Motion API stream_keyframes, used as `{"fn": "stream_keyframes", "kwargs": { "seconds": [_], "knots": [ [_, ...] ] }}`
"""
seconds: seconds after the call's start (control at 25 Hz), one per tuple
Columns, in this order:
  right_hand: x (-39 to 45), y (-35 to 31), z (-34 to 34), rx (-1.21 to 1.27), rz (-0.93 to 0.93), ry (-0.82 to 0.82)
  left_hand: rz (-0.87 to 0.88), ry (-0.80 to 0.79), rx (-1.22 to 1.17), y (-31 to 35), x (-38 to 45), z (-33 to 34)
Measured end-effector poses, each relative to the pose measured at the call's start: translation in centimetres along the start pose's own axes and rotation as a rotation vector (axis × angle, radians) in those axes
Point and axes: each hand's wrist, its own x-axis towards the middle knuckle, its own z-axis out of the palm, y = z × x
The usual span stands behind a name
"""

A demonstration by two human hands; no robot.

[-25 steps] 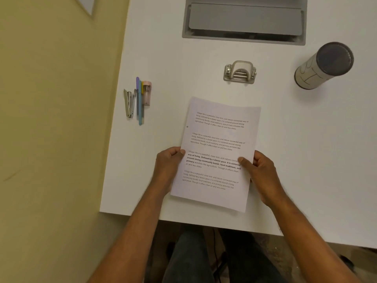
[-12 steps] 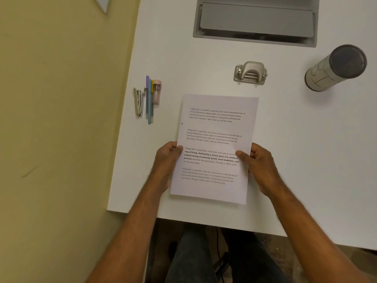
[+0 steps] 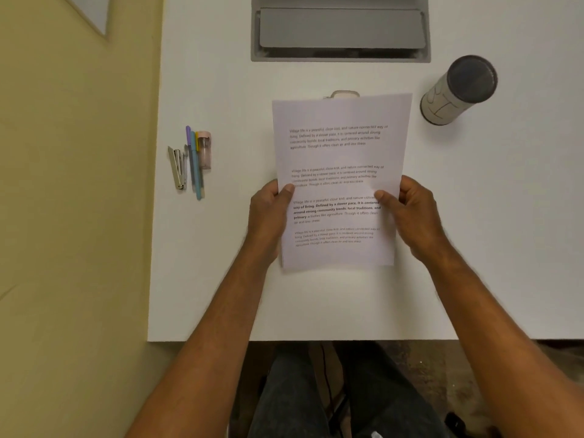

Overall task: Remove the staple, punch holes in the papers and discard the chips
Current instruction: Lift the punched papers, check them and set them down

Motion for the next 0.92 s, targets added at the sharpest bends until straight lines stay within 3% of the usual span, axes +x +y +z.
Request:
{"fn": "stream_keyframes", "kwargs": {
  "seconds": [0.48, 0.92],
  "knots": [
    [-0.9, -4.7, -1.8, 0.248, -0.303, 0.178, 0.434, -0.010, -0.032, 5.0, -1.5, 3.0],
    [-2.8, -2.8, -1.9, 0.253, -0.299, 0.236, 0.514, -0.038, 0.117, 2.4, -2.9, 2.2]
  ]
}}
